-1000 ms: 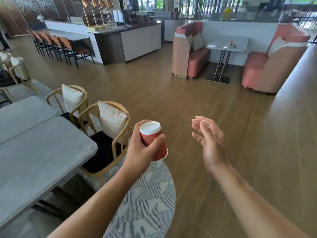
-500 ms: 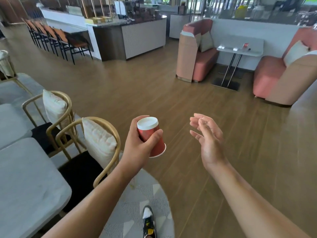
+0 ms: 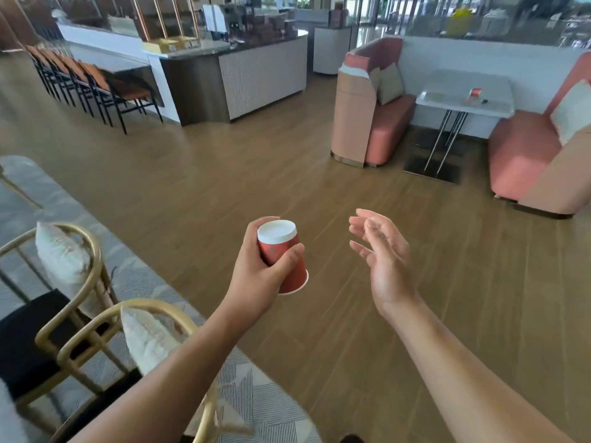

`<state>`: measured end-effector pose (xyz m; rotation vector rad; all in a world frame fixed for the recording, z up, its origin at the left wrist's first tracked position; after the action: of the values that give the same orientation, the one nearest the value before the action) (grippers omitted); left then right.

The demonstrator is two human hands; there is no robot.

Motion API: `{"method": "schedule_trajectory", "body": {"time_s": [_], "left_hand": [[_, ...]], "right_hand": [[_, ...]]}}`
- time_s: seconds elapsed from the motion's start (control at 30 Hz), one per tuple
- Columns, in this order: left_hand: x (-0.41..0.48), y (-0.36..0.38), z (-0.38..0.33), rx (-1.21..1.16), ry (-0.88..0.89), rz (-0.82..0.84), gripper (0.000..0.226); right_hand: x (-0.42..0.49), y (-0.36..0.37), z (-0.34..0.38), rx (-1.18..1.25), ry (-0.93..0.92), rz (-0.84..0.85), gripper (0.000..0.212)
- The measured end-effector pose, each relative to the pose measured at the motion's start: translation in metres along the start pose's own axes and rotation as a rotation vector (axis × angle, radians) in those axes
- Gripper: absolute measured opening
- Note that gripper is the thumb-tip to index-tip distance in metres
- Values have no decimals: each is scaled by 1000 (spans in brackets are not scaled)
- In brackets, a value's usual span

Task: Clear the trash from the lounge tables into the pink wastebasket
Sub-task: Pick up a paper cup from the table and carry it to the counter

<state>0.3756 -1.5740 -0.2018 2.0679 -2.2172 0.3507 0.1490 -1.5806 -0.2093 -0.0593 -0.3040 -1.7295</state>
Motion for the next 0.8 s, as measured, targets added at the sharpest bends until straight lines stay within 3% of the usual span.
{"method": "schedule_trajectory", "body": {"time_s": [0.33, 0.57, 0.8], "left_hand": [[236, 23, 74, 5, -16, -15, 45], [420, 31, 91, 10, -9, -83, 47], [568, 12, 130, 14, -8, -132, 46]], "right_hand": [[240, 8, -77, 7, 37, 27, 41], [452, 26, -87, 5, 14, 115, 34], [602, 58, -131, 3, 24, 179, 33]]}}
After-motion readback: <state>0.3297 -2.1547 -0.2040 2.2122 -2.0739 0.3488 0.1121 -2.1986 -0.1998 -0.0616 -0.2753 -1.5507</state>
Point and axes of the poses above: each hand's wrist, its own x-axis towards the middle knuckle, its own y-axis out of the palm, z = x × y, the point moved 7 cm from there along x, towards the middle knuckle, and after that the axes turned 5 degrees about z, right-handed, at the moved point
